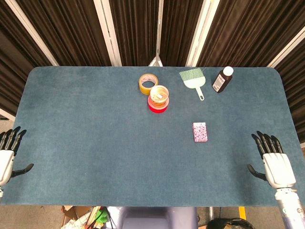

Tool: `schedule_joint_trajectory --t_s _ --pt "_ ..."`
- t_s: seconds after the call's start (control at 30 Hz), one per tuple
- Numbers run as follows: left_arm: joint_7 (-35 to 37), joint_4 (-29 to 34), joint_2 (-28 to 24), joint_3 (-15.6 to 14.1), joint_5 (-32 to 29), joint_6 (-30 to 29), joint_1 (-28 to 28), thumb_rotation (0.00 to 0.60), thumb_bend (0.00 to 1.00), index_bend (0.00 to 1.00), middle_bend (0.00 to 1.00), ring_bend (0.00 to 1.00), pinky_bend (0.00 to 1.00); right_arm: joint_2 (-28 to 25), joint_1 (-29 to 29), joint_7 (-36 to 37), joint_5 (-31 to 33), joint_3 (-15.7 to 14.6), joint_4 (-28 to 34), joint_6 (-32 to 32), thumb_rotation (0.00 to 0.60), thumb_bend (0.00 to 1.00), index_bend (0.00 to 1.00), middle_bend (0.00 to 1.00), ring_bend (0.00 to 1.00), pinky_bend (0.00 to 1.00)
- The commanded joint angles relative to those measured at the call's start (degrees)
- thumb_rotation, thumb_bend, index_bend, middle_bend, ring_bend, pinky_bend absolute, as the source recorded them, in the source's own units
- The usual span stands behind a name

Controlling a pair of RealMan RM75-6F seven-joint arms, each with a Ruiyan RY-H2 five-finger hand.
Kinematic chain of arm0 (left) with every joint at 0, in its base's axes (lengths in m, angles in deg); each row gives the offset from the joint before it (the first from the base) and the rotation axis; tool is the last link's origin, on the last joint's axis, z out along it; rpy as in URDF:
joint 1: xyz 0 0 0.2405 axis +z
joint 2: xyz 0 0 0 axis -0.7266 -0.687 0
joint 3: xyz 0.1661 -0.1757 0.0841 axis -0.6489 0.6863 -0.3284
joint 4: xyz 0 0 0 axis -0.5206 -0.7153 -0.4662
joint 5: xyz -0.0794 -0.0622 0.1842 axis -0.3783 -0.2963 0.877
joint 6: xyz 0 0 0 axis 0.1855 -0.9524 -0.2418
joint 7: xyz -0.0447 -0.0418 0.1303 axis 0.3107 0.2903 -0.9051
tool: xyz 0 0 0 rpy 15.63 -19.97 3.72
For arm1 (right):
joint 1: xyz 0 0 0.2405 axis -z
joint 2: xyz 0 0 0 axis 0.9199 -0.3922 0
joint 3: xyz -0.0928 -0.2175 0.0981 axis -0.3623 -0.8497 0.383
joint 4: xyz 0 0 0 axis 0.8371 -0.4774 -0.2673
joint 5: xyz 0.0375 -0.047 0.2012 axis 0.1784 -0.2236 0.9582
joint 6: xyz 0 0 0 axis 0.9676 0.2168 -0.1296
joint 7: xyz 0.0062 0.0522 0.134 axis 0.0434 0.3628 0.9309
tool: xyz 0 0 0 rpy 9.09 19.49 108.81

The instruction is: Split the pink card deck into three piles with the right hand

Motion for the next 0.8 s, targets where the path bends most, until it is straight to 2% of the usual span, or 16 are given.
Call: schedule_joint_trajectory --t_s 0.03,0.17,0.4,0.57,0.8 --pt "0.21 -0.09 -0.02 0.22 0.13 -0.37 0.03 0.600 0.00 0.00 0.00 0.00 0.03 -0.28 -1.57 -2.23 1.32 1.02 1.54 1.99 0.600 0.28 0.00 0.00 0.00 0.00" --pt "0.28 0.06 -0.03 0.12 0.47 -0.27 -0.10 0.600 0.00 0.00 0.00 0.00 0.03 -0.09 -4.71 -6.89 3.94 2.79 3.61 5.96 0.600 0.28 0.00 0.00 0.00 0.00" --pt "0.75 0.39 -0.32 0.08 0.06 0.25 -0.15 0.600 0.00 0.00 0.00 0.00 0.03 3.48 -12.39 -15.27 14.19 7.02 6.53 15.53 0.600 0.28 0.00 0.00 0.00 0.00" --pt "2.25 0.75 -0.76 0.13 -0.60 1.21 -0.35 0.600 0.00 0.00 0.00 0.00 0.03 9.20 -19.25 -23.45 24.59 9.66 4.22 21.05 0.600 0.28 0.00 0.00 0.00 0.00" --pt "3.58 1.17 -1.29 0.01 -0.95 2.20 -0.59 0.600 0.00 0.00 0.00 0.00 0.04 15.62 -25.42 -30.63 35.49 11.12 -0.26 23.07 0.600 0.28 0.00 0.00 0.00 0.00"
